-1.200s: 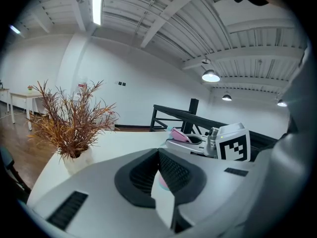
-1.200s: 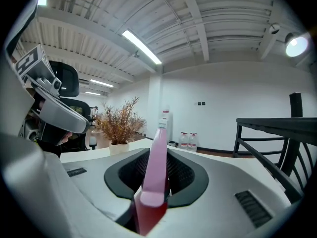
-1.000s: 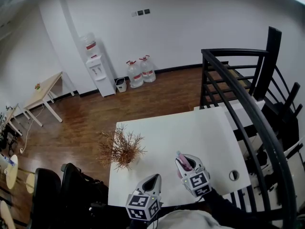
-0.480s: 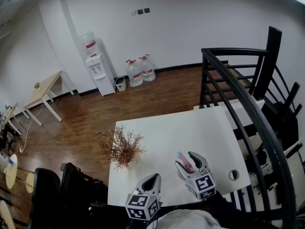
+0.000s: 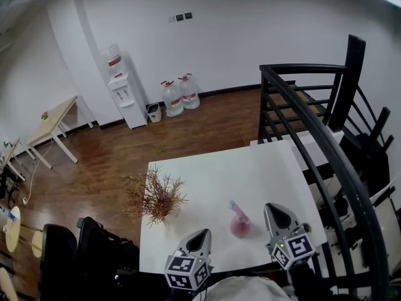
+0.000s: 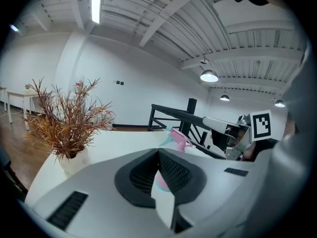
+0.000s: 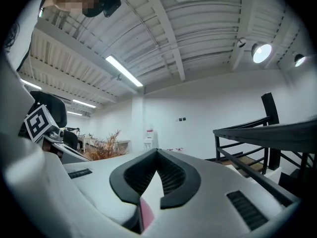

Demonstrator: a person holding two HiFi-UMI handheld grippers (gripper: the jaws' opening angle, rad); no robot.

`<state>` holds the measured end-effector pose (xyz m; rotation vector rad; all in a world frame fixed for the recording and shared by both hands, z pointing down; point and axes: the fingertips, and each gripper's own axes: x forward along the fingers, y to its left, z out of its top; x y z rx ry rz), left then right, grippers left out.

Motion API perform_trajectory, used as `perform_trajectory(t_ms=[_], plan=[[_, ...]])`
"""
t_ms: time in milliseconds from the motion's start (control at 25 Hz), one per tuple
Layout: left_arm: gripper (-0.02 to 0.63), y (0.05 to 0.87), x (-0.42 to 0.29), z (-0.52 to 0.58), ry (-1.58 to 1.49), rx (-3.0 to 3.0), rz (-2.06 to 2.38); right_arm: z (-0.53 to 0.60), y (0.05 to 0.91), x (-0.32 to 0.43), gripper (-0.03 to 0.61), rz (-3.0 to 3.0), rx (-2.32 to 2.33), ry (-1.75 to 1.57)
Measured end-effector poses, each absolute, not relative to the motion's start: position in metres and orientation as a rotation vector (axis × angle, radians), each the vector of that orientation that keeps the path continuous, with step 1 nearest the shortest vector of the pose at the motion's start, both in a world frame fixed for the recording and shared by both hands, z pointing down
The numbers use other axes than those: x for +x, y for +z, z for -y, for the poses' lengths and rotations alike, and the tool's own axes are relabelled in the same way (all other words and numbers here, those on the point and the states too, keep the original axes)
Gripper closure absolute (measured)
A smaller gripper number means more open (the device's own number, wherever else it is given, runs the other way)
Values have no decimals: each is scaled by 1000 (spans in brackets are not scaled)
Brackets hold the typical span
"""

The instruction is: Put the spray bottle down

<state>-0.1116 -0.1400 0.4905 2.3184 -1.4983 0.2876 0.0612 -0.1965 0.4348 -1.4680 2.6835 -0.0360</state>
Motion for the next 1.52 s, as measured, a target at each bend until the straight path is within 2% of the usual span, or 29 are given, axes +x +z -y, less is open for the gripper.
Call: perform_trajectory(t_ms=[240, 1520], plan=[[618, 483, -101, 138, 285, 2348, 1474, 199, 433, 78, 595, -2717, -1485, -71], [618, 479, -85, 140, 310, 2366, 1453, 214, 438, 52, 597, -2834, -1478, -176]])
